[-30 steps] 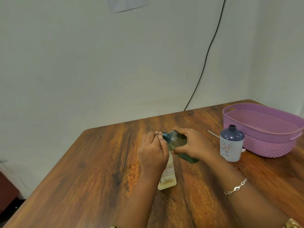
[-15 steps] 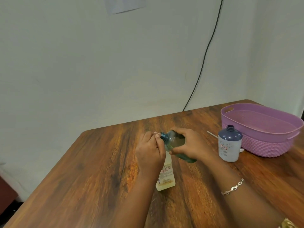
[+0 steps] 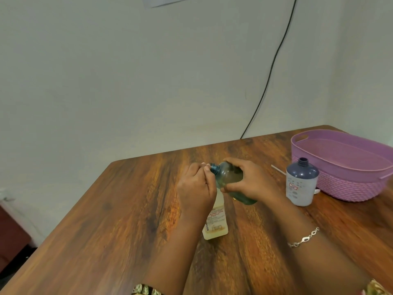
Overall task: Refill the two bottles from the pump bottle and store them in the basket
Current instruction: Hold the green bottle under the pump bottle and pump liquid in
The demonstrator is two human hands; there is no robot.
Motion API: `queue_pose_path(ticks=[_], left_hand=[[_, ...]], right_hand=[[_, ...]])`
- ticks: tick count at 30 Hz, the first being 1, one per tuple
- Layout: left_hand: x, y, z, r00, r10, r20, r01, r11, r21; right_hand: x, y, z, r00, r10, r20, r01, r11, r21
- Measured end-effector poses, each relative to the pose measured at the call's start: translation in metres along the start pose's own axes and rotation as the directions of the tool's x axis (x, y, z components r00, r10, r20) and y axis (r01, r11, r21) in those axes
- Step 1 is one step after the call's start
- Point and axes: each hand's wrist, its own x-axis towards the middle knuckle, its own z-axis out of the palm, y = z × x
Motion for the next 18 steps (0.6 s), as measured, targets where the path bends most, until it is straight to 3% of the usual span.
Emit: queue_pose_path(ticks=[18], left_hand=[[0.008,0.007,-0.005,0.997,-0.074,-0.001,0.074,0.997,-0.011]], right_hand=[[0.003,-0.005,-0.004,0.998,-0.041,-0.051,0.042,0.999,0.0]])
